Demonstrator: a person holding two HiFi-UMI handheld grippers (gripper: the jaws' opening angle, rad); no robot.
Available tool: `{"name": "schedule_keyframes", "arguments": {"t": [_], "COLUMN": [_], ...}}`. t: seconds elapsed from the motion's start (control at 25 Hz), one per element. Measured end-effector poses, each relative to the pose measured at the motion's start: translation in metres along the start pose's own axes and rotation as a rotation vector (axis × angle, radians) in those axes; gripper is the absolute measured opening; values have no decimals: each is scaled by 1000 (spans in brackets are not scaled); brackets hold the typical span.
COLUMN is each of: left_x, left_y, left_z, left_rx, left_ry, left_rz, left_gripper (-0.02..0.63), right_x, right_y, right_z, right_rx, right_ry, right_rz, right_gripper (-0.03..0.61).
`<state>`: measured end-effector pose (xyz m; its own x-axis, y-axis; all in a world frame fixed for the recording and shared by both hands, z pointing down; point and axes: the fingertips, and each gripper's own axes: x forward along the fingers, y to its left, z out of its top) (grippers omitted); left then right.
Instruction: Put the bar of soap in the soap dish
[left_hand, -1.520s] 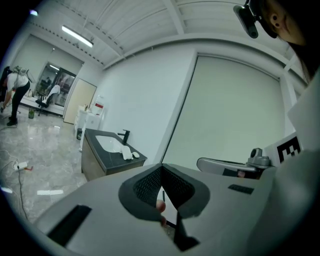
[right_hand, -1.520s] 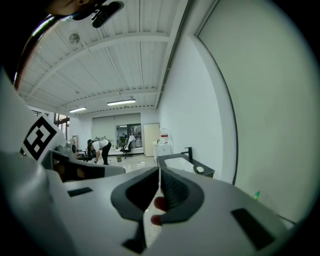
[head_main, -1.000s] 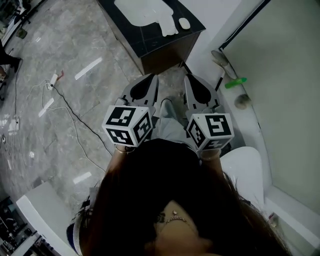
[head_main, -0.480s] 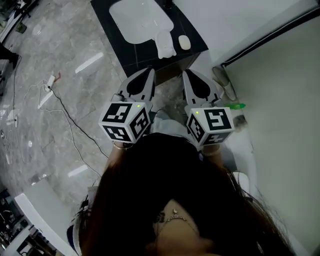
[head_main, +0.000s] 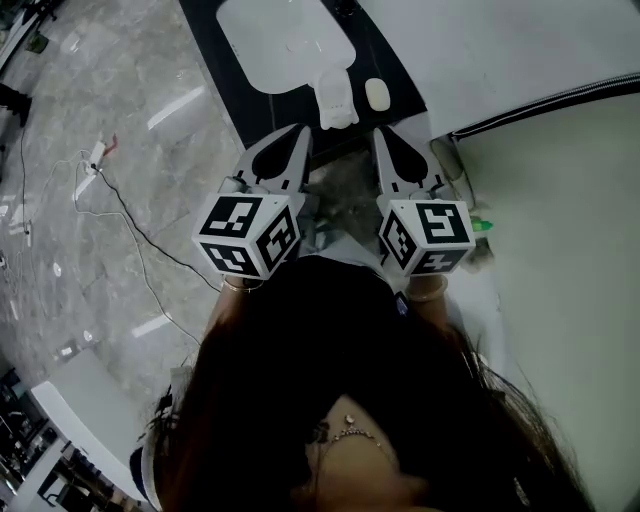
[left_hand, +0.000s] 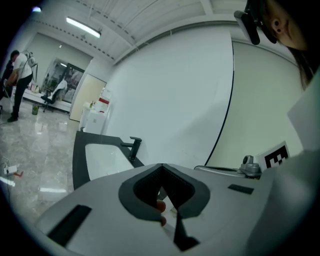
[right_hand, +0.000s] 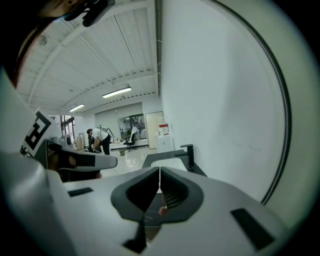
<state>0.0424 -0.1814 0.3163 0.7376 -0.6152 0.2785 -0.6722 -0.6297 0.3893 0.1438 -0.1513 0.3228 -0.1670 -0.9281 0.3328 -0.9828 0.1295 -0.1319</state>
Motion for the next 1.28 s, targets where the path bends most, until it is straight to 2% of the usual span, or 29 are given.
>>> {"name": "schedule_keyframes", "arguments": {"t": [0.44, 0.68, 0.84, 1.16, 1.2, 1.28], "left_x": [54, 76, 87, 109, 112, 117], "left_y": [37, 40, 50, 73, 74, 77], "left_z": [25, 27, 31, 40, 38, 34], "left_rx": [15, 26, 0, -43, -48, -57], "left_ry": [50, 77, 78, 63, 65, 72], "left_rz": [-104, -163, -148, -76, -68, -51], "left_gripper": [-5, -5, -5, -5, -5, -5], "right_x": [46, 56, 72, 119, 124, 134], "right_y": [-29, -47, -67, -101, -104, -111], "right_z": [10, 17, 15, -10, -13, -19], "right_rx": [28, 66, 65, 22, 19, 19], "right_ry": [5, -21, -4, 98, 105, 117], "right_rz": [-149, -184, -204, -162, -153, -131], "right_gripper": [17, 18, 18, 24, 36, 98]}}
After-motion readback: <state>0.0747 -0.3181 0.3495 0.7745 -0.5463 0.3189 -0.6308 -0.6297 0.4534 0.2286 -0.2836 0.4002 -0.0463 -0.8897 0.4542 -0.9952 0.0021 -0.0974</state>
